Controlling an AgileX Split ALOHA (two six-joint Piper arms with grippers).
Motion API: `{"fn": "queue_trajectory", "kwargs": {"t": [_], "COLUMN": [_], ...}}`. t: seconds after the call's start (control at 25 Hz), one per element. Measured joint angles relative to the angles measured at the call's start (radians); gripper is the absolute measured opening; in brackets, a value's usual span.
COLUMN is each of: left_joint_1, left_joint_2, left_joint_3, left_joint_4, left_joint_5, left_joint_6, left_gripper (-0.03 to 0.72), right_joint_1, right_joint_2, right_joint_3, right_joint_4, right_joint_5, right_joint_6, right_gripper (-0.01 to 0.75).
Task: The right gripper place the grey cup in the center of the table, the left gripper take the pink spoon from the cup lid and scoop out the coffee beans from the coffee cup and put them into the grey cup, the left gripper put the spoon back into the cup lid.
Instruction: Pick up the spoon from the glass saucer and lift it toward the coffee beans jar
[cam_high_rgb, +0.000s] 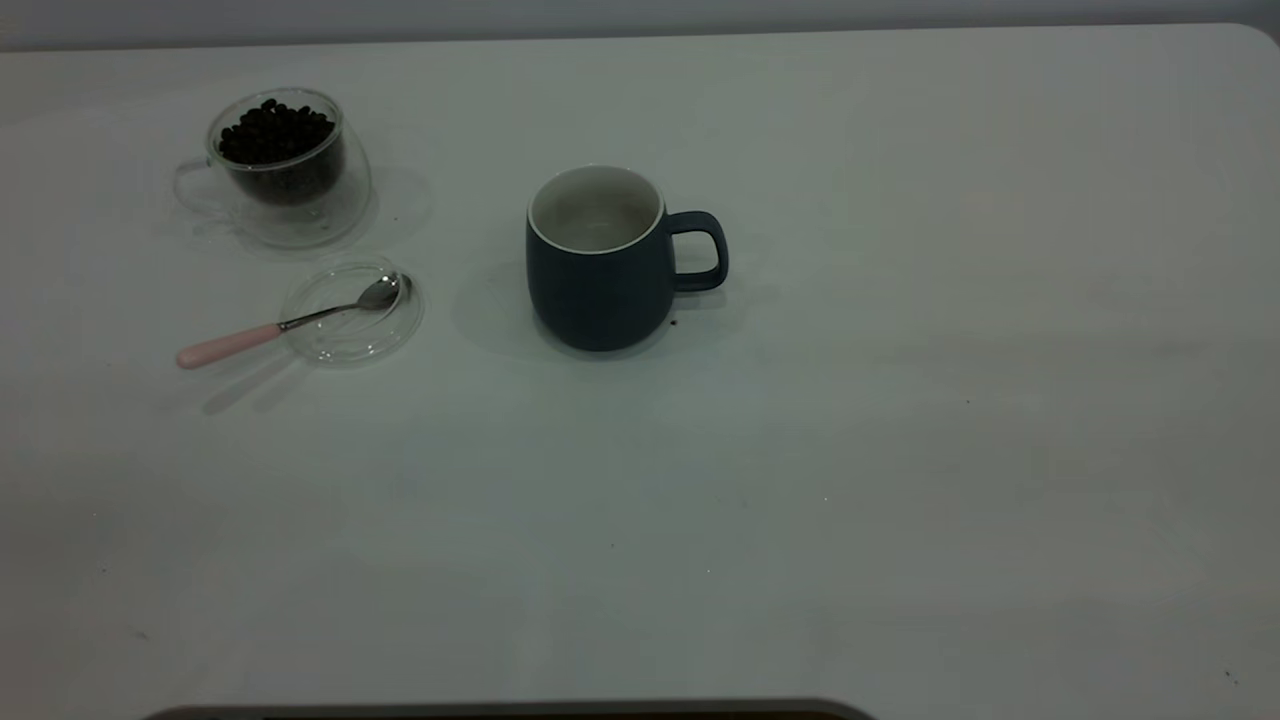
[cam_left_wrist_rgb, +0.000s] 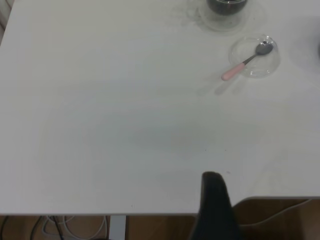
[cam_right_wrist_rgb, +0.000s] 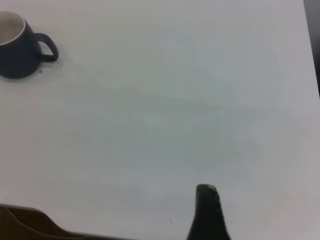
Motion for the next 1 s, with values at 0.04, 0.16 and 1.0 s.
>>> {"fn": "queue_trajectory", "kwargs": {"t": [0.04, 0.16, 1.0], "left_joint_1": [0.0, 0.0, -0.003], "left_joint_2": [0.0, 0.0, 0.0], "left_joint_3": [0.0, 0.0, 0.0], "left_joint_4": [0.0, 0.0, 0.0], "left_joint_5": [0.0, 0.0, 0.0], "left_joint_6": [0.0, 0.0, -0.017], "left_gripper": [0.581, 0.581, 0.581], "right_joint_1": [0.0, 0.0, 0.0], "right_joint_2": [0.0, 0.0, 0.0], "right_joint_3": [0.0, 0.0, 0.0], "right_joint_4": [0.0, 0.001, 0.006], "right_joint_5": [0.0, 0.0, 0.0], "right_joint_6": [0.0, 0.0, 0.0], "right_gripper": [0.591, 0.591, 0.591]}}
